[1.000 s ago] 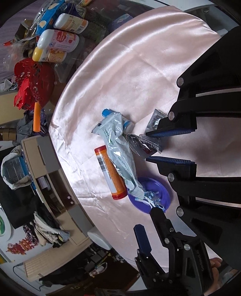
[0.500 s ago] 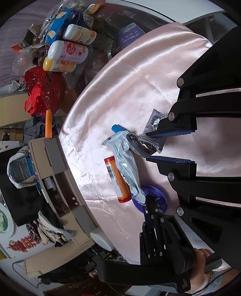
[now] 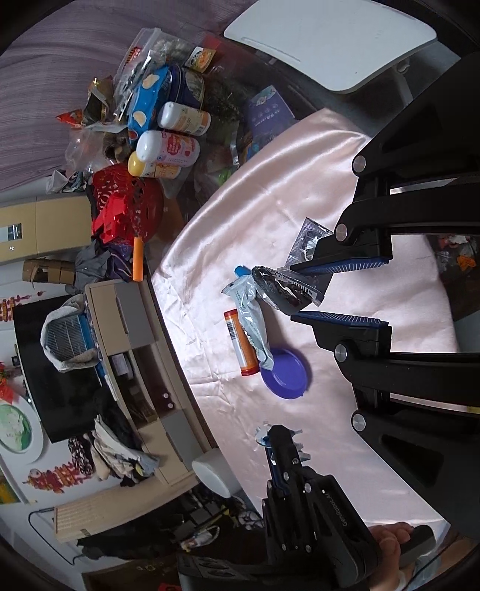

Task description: Collect trash

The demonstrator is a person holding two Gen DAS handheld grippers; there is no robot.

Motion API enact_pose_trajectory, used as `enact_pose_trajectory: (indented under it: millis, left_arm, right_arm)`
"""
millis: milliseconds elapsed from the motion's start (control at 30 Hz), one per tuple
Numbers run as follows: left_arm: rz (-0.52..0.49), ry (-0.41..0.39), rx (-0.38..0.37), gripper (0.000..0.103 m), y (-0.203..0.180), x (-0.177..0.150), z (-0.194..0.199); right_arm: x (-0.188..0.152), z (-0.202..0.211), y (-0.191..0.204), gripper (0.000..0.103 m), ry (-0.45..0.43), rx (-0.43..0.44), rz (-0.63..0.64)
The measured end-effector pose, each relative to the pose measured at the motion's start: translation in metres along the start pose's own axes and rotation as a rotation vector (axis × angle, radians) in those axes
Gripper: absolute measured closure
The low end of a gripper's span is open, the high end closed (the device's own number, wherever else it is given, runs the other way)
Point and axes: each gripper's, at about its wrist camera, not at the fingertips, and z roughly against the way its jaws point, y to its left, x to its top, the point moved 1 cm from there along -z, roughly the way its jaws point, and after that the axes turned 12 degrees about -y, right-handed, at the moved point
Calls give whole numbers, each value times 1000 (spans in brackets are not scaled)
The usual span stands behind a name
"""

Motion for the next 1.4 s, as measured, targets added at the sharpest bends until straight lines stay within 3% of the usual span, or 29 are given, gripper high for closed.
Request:
enact_pose_trajectory:
  millis: [300,533,1033,1400]
  left_arm:
    - [-13,-18,-91,96,-57,-39,60]
    - [-11,31,-164,96,-95,-84,63]
    - [18,255,-238,96,-136,-172,-5]
    - [34,353,-289,96,-152,-181,-52]
  right_arm:
    - [-43,84,-15,82,-8,-78,-4]
    - [-94,116,-38,82,38,-135,-55]
    - [-179,81,-64,82,212,-138,-159]
    - [-181,44,-80,81,279,-69,-214]
